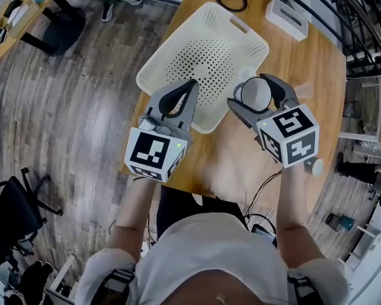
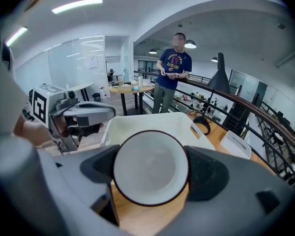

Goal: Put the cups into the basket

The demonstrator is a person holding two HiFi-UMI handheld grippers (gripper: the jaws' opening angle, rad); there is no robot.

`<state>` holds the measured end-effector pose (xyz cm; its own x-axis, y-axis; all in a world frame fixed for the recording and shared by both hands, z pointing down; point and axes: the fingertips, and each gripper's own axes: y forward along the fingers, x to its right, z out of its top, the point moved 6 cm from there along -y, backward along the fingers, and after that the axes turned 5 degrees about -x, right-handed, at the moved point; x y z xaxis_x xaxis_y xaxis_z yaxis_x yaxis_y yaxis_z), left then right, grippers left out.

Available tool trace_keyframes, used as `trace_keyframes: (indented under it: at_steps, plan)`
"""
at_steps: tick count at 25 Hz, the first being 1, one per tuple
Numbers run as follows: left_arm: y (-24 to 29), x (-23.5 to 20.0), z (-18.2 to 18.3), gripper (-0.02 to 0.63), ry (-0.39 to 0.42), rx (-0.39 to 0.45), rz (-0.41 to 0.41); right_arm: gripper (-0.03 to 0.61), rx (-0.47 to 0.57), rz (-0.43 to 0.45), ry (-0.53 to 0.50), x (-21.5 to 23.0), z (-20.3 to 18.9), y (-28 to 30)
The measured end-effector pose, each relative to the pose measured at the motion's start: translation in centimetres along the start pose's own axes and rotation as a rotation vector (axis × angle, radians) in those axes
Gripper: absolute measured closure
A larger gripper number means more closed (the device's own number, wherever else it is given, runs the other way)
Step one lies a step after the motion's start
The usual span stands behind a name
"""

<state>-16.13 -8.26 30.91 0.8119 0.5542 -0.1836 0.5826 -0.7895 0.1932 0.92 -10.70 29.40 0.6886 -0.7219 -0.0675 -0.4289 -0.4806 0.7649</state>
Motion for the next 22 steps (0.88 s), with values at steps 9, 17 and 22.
trace_keyframes:
  at_steps: [9,17,22]
  plan:
    - [3.5,-2.9,1.3,0.607,0.008,0.016,-0.029,0.181,-0.011,0.002,-0.01,2.1,3.9,4.7]
    - [6.4,-5.2,1.6,0.607,0.0,0.022,-0.028,0.181,-0.019,0.008,0.02,4.4,5.9,8.5]
    - [7.9,-6.6,1.5,0.607,-0.013,0.025,-0.025,0.181,-0.047,0.024,0.02,5.5,6.7,11.4]
